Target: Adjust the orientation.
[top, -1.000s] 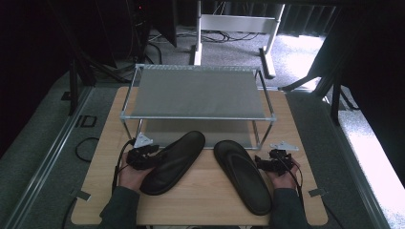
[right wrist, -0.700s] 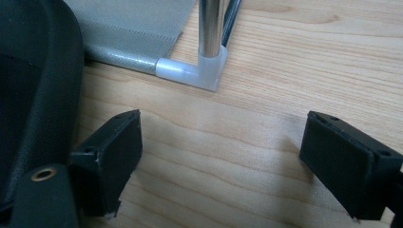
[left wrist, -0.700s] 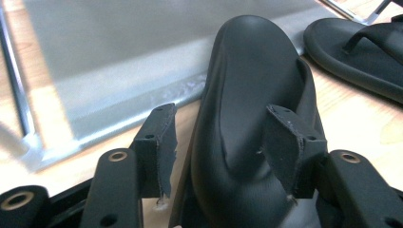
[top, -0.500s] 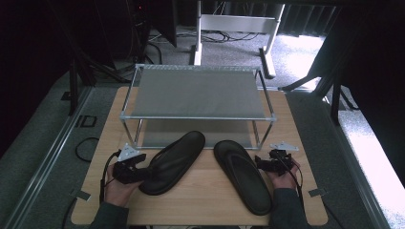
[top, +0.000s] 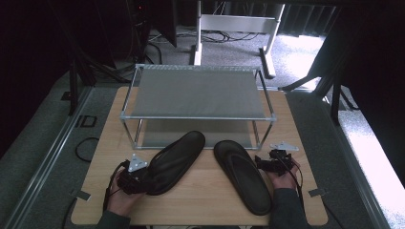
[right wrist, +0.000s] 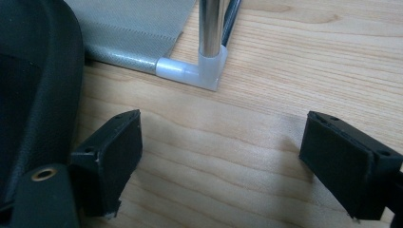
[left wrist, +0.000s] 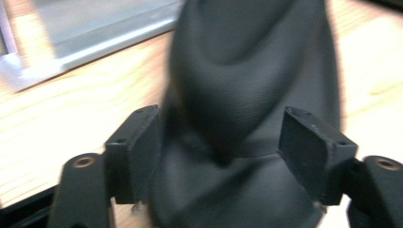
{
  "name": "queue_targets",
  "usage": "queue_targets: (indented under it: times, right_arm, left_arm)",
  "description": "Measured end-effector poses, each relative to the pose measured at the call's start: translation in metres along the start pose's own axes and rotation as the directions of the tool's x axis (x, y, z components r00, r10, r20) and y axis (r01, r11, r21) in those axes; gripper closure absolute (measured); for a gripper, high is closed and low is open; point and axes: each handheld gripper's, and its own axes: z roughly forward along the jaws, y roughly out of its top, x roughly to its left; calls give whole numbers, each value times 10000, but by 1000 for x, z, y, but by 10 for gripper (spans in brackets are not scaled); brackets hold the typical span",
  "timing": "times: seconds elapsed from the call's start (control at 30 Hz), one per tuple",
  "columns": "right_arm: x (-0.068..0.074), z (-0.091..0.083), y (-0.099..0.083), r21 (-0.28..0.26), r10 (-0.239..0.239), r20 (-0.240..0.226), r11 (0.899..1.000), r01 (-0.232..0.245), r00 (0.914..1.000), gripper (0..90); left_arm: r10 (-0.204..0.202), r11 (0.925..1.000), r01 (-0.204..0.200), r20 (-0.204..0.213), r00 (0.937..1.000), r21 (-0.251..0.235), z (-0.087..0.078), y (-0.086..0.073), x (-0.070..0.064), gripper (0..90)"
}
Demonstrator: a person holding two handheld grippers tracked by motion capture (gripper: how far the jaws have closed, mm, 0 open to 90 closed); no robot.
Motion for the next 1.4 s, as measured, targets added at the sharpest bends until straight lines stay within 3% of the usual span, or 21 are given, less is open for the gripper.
queue_targets:
  times: [0.1, 0.17, 0.5, 0.77, 1.23, 1.3, 1.4]
  right_arm:
    - [0, 0, 0, 0, -2, -1, 10000, 2, 10000, 139]
    - [0, 0, 0, 1, -1, -1, 10000, 1, 10000, 139]
    - [0, 0, 0, 0, -2, 0, 10000, 2, 10000, 139]
    - [0, 0, 0, 0, -4, -1, 10000, 4, 10000, 139]
    - [0, 0, 0, -5, 11, -8, 10000, -11, 10000, 139]
    - [0, 0, 0, -5, 8, -7, 10000, -8, 10000, 139]
    - [0, 0, 0, -6, 1, -8, 10000, -1, 10000, 139]
  left_arm:
    - [-160, 9999, 160, -53, 9999, -19, 0, -1, 6, 336]
    - [-232, 9997, 231, -303, 9993, -28, 0, 0, 12, 354]
    - [-439, 9990, 431, -656, 9969, -131, 10, 15, 33, 625]
    - [-426, 9989, 403, -1006, 9940, -250, 25, 31, 40, 686]
    - [-585, 9976, 535, -1230, 9907, -435, 53, 54, 48, 682]
    - [-792, 9963, 745, -1229, 9893, -421, 52, 54, 47, 630]
    - [-1129, 9927, 1068, -1186, 9865, -559, 43, 48, 45, 479]
